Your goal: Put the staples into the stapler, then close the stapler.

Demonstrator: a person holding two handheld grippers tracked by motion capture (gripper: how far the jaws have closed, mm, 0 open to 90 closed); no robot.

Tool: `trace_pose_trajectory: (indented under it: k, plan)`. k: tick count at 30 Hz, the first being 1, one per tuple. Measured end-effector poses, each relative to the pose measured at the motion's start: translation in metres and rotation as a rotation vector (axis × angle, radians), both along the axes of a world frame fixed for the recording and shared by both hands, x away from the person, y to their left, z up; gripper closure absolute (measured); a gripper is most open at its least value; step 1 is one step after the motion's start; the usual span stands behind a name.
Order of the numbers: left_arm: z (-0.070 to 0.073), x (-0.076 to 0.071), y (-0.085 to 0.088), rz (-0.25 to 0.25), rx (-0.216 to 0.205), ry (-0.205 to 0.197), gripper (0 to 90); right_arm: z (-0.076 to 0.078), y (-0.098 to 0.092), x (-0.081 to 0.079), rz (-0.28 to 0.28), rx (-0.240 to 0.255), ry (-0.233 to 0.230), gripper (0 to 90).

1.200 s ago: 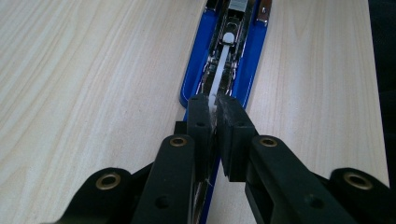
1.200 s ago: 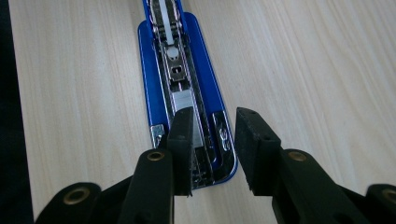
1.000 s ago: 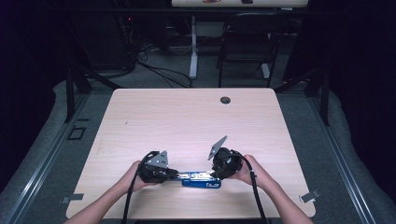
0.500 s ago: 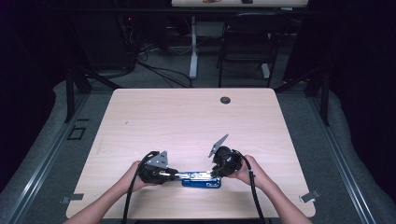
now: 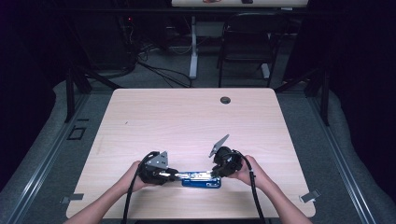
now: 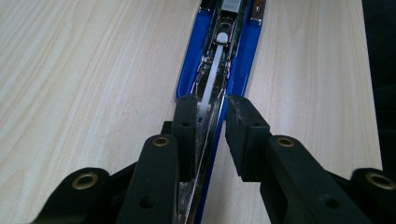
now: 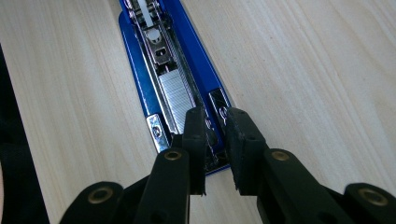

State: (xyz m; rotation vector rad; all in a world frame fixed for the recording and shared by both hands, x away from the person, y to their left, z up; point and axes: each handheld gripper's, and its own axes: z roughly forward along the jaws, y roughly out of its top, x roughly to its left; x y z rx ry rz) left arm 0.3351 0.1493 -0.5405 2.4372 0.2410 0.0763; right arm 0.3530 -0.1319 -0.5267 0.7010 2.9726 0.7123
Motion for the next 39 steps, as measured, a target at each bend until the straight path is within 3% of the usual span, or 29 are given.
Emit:
trace_pose_trajectory:
  k: [9,13,17,21,22,26,33,39]
  plan:
    - [0.0,-0.001,0.0,-0.014,-0.009,0.006,69.2,0.0,0.0,0.0,0.003,-0.002,-0.008,77.9]
    - [0.002,0.0,0.002,0.015,-0.002,-0.012,60.9,0.0,0.002,-0.001,0.011,-0.004,-0.017,77.0]
    - [0.0,0.0,0.003,0.027,-0.001,-0.012,60.9,0.0,0.006,-0.001,0.021,-0.007,-0.026,77.2]
    - [-0.002,0.0,0.001,0.027,0.014,-0.01,57.3,0.0,0.006,-0.001,0.019,-0.002,-0.023,77.2]
    - [-0.004,0.0,0.0,0.027,0.035,-0.007,55.2,0.0,0.005,-0.001,0.018,-0.002,-0.022,77.1]
    - [-0.005,0.001,0.0,0.024,0.062,0.004,55.5,0.001,0.005,-0.001,0.024,-0.018,-0.032,76.8]
    - [-0.008,0.003,0.002,0.028,0.073,0.015,55.5,0.004,0.008,-0.004,0.025,0.018,-0.039,74.6]
    - [-0.01,0.003,0.01,0.051,0.091,0.017,52.2,0.012,0.025,-0.011,0.056,0.089,-0.086,77.4]
